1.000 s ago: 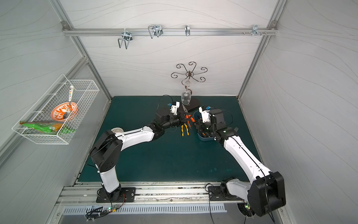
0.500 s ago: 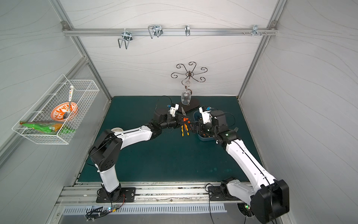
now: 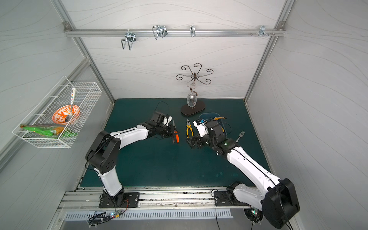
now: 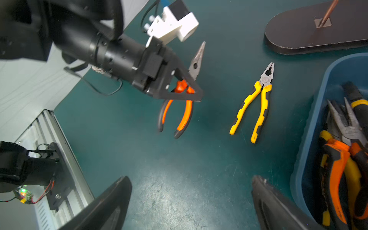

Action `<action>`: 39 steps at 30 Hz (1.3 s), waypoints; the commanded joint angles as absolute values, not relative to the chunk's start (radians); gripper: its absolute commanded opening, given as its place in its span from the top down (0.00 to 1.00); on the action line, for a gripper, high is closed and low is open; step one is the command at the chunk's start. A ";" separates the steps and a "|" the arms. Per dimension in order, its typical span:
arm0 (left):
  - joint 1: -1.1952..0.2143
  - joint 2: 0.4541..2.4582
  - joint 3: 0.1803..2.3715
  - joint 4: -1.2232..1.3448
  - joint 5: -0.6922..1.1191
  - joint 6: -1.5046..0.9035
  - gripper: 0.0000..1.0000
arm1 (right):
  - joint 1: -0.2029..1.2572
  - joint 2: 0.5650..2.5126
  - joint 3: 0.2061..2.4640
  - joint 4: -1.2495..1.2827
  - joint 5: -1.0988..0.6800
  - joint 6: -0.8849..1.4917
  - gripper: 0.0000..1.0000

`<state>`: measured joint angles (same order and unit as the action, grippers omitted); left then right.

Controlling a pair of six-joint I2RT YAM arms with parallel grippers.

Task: Take the pliers out of the storage box
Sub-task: Place the pliers at the center of the board.

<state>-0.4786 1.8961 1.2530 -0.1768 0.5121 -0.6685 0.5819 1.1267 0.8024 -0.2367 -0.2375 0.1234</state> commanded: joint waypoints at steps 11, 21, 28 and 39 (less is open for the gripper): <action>-0.466 2.236 1.674 -0.374 0.570 -0.604 1.00 | 0.593 1.171 0.815 -0.209 -0.156 0.092 0.01; -0.462 2.335 1.754 -0.434 0.576 -0.609 0.90 | 0.594 1.195 0.810 -0.213 -0.140 0.088 0.01; -0.453 2.317 1.753 -0.468 0.574 -0.604 0.66 | 0.594 1.196 0.826 -0.230 -0.114 0.083 0.01; -0.428 2.241 1.656 -0.481 0.512 -0.584 0.43 | 0.573 1.145 0.842 -0.264 0.033 0.140 0.01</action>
